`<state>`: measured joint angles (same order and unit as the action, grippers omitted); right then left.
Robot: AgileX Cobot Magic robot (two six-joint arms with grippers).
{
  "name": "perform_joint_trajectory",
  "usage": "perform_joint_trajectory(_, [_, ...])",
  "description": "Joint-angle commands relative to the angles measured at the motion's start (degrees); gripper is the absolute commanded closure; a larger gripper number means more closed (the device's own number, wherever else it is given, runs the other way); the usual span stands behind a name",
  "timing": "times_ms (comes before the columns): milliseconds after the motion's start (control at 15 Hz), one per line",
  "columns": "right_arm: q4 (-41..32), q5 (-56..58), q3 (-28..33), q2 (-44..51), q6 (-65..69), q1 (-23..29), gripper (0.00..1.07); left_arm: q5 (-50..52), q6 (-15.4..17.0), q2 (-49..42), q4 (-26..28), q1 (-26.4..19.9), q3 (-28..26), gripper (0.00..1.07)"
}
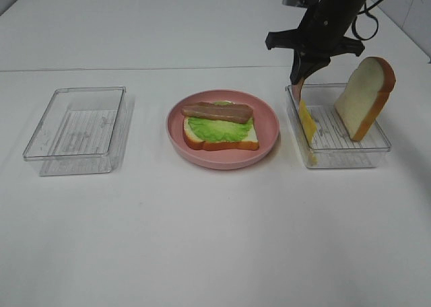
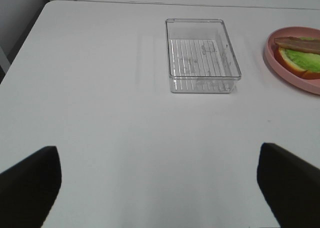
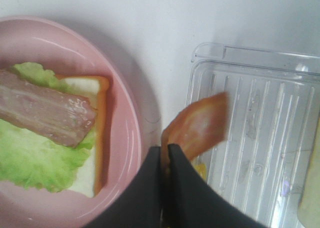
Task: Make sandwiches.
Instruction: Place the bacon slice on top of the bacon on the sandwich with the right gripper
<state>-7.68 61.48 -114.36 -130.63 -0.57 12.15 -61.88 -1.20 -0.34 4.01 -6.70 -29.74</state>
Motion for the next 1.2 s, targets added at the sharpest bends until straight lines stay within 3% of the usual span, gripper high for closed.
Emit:
perform_joint_trajectory(67, [-1.3,1.1,-0.2,3.8,1.1,-0.2,1.07,0.6,0.2,-1.3,0.3,-0.2,0.1,0.06])
perform_joint_trajectory(333, [-6.4,1.7,-0.2,9.1,1.0,-0.1,1.07,0.6,0.2,-1.3,0.3,-0.2,0.1,0.06])
perform_joint_trajectory(467, [-16.8,1.1,-0.2,9.5,-3.2,0.9,1.07,0.6,0.2,-1.3,0.3,-0.2,0.1,0.06])
perform_joint_trajectory(600, [-21.5,0.1,-0.2,9.4,-5.2,2.6,1.07,0.6,0.2,-1.3,0.4,-0.2,0.1,0.06])
perform_joint_trajectory(1000, [-21.6,-7.2,-0.2,6.1,-5.5,12.7,1.07,0.6,0.2,-1.3,0.4,-0.2,0.1,0.06])
perform_joint_trajectory(1200, [-22.5,-7.8,-0.2,3.5,-5.6,14.0,1.07,0.6,0.2,-1.3,0.4,-0.2,0.1,0.06])
